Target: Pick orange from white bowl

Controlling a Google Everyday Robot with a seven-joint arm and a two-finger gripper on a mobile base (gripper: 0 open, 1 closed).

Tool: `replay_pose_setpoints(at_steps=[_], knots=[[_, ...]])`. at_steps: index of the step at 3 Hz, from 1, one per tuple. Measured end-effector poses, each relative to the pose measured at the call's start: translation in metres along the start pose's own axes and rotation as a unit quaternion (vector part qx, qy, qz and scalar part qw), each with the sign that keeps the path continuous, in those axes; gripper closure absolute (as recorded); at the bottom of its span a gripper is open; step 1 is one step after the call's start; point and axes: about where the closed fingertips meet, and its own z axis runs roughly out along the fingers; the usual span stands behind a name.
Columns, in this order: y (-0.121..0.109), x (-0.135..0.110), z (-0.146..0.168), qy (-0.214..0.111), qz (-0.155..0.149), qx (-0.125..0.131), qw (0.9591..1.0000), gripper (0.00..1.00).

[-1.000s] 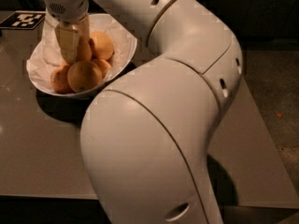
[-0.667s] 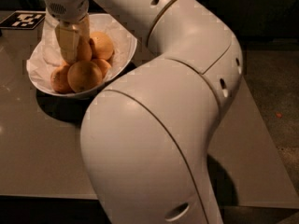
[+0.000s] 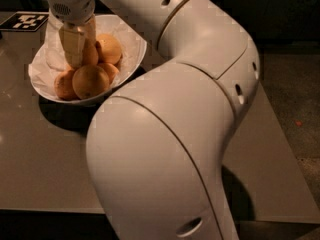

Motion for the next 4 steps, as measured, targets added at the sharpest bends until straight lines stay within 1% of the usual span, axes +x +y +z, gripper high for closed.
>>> replay_pose_setpoints(at_steps=[1,2,4], knots=[[0.0000,0.0000,0.0000,0.000,0.000,0.000,1.0000,1.00],[0.0000,0.0000,0.0001,0.000,0.000,0.000,1.0000,0.82],[0.0000,0.0000,0.0002,0.000,0.000,0.000,1.0000,0.36]])
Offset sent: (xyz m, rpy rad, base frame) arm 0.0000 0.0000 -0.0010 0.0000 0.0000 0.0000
